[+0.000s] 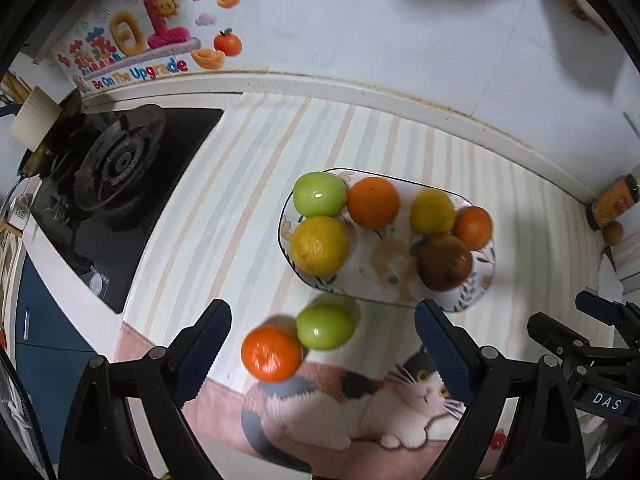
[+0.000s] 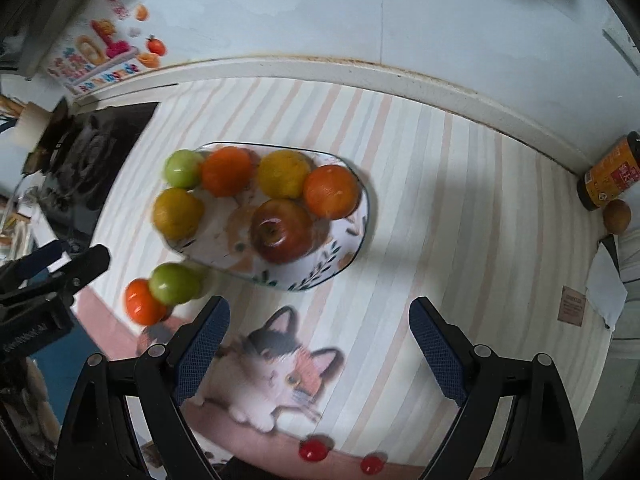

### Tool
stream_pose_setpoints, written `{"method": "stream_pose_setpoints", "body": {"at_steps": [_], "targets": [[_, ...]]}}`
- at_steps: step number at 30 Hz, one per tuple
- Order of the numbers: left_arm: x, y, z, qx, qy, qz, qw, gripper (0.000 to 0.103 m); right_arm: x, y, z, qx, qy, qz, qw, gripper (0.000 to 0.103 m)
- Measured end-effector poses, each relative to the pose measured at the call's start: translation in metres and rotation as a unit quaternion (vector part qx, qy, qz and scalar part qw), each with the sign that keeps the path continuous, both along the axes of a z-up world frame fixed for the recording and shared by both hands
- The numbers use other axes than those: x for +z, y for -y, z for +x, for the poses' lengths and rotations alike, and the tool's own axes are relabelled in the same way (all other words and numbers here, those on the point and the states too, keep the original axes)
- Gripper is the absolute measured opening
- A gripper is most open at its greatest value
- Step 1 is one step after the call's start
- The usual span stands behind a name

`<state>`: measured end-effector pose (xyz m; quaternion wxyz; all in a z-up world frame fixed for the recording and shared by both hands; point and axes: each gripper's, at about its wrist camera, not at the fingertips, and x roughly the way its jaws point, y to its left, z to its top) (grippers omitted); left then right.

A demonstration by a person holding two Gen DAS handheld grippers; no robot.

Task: Organize fruits
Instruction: 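Lift both tools off the plate and move toward the remaining fruit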

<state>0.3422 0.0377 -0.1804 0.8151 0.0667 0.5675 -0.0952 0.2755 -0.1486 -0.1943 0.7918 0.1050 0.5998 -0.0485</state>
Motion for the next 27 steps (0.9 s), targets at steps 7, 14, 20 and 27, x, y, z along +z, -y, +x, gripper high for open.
{"method": "stream_pose_setpoints", "body": {"at_steps": [7, 14, 20, 27], "targets": [[0.041, -0.005, -0.036, 0.003, 0.038, -0.024, 0.999, 0.094, 0.052, -0.013, -0.035, 0.021, 0.045, -0.018, 0.999, 0.093], [0.076, -0.008, -0.062, -0.001, 0.058, -0.048, 0.9971, 0.094, 0.091, -0.014, -0.062, 0.025, 0.073, -0.012, 0.997, 0.093], [0.097, -0.008, -0.077, -0.003, 0.07, -0.061, 0.9956, 0.094, 0.117, -0.016, -0.08, 0.027, 0.09, -0.007, 0.996, 0.093], [0.105, -0.007, -0.087, 0.0, 0.074, -0.07, 0.9948, 0.094, 0.123, -0.017, -0.086, 0.025, 0.095, -0.002, 0.995, 0.093]]}}
